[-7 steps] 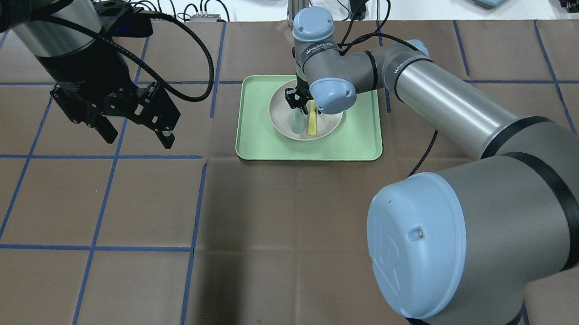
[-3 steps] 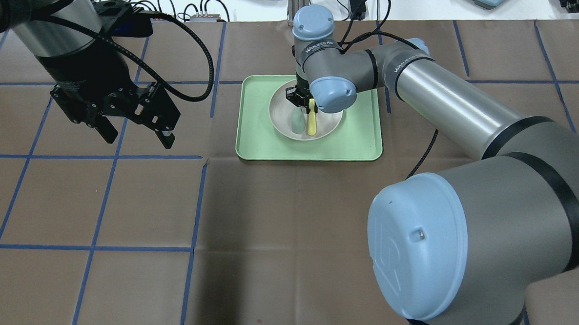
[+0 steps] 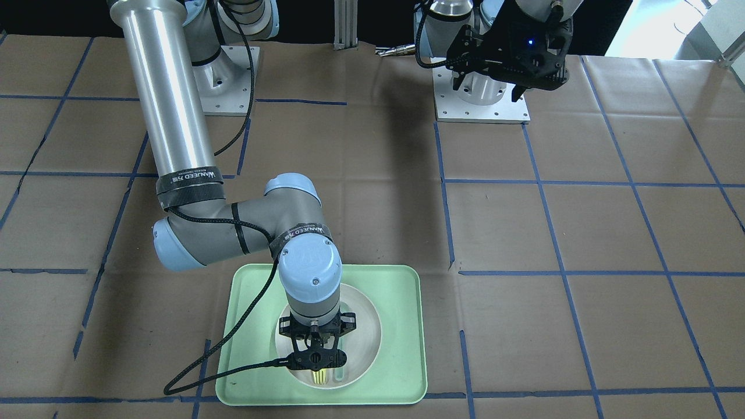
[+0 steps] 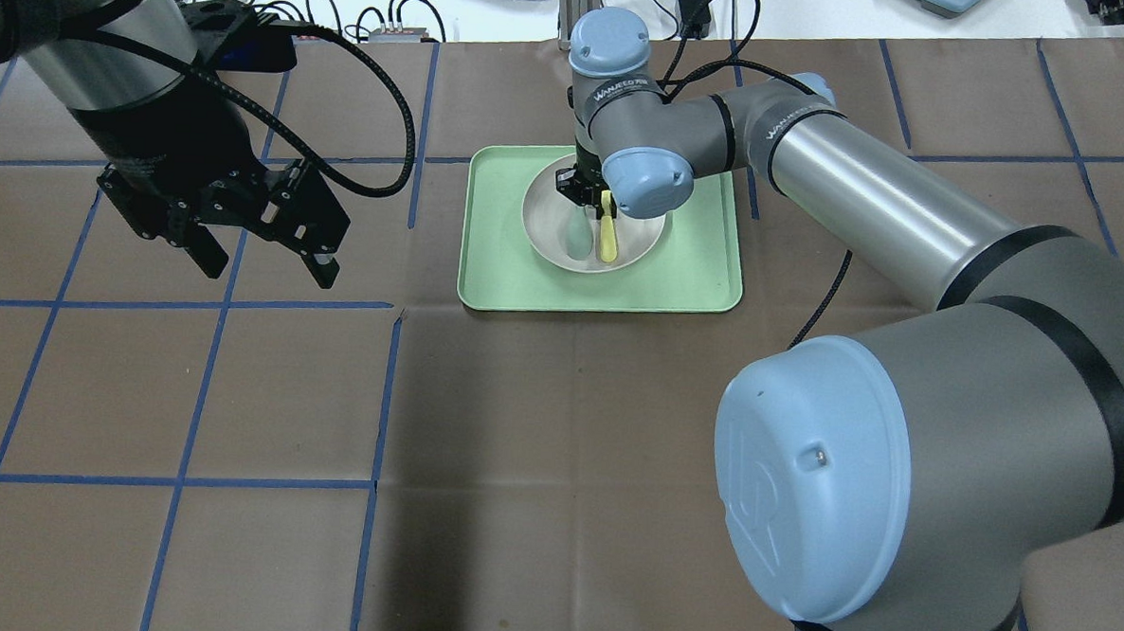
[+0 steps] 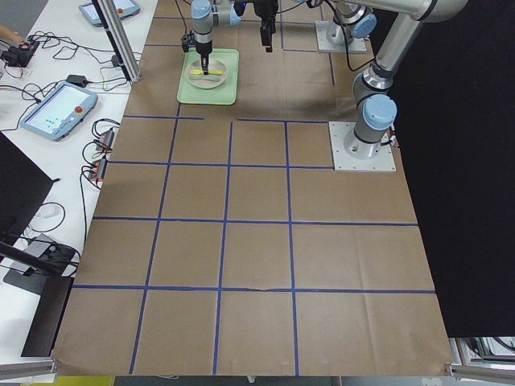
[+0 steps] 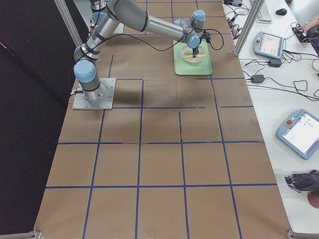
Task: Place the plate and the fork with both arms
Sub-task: 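Lower the right gripper and close it on the yellow fork handle, then lift the fork out of the plate and lower it beside the plate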
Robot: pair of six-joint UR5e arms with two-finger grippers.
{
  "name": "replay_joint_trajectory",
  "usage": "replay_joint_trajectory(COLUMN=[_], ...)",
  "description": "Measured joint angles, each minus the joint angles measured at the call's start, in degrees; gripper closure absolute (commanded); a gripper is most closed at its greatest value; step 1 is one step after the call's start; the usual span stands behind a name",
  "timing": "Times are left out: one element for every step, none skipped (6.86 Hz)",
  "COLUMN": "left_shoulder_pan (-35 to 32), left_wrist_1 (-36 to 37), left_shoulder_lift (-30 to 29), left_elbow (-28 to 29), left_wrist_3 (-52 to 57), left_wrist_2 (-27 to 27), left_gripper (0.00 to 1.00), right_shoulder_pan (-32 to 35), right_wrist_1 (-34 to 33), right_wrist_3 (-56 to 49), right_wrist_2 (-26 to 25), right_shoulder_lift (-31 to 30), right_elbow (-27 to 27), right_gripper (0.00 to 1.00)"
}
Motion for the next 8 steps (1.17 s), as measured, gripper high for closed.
replay_joint_trajectory(left_shoulder_pan=[0.00,0.00,0.01,0.02,0.02,0.01,0.00,0.00], left_wrist_1=[0.00,0.00,0.00,0.00,0.00,0.00,0.00,0.00], left_shoulder_lift=[0.00,0.02,0.04,0.04,0.00,0.00,0.03,0.05], left_elbow=[-0.01,0.00,0.02,0.04,0.05,0.05,0.05,0.05], left_wrist_3=[0.00,0.00,0.00,0.00,0.00,0.00,0.00,0.00], left_wrist_2=[-0.04,-0.04,-0.01,0.01,0.02,0.00,-0.02,-0.02], left_gripper=[0.00,0.00,0.00,0.00,0.00,0.00,0.00,0.00], right_shoulder_pan=[0.00,0.00,0.00,-0.03,-0.10,-0.26,-0.70,-1.34], right_wrist_1=[0.02,0.15,0.37,0.78,1.58,2.73,4.12,5.22], right_wrist_3=[0.00,0.00,0.00,0.00,0.00,0.00,0.00,0.00], right_wrist_2=[0.02,0.08,0.16,0.24,0.33,0.42,0.48,0.38], right_shoulder_lift=[-0.09,-0.23,-0.51,-0.94,-1.58,-2.67,-3.89,-4.73], right_elbow=[-0.03,-0.05,-0.08,-0.20,-0.32,-0.37,-0.40,-0.39], right_gripper=[1.00,1.00,1.00,1.00,1.00,1.00,1.00,1.00])
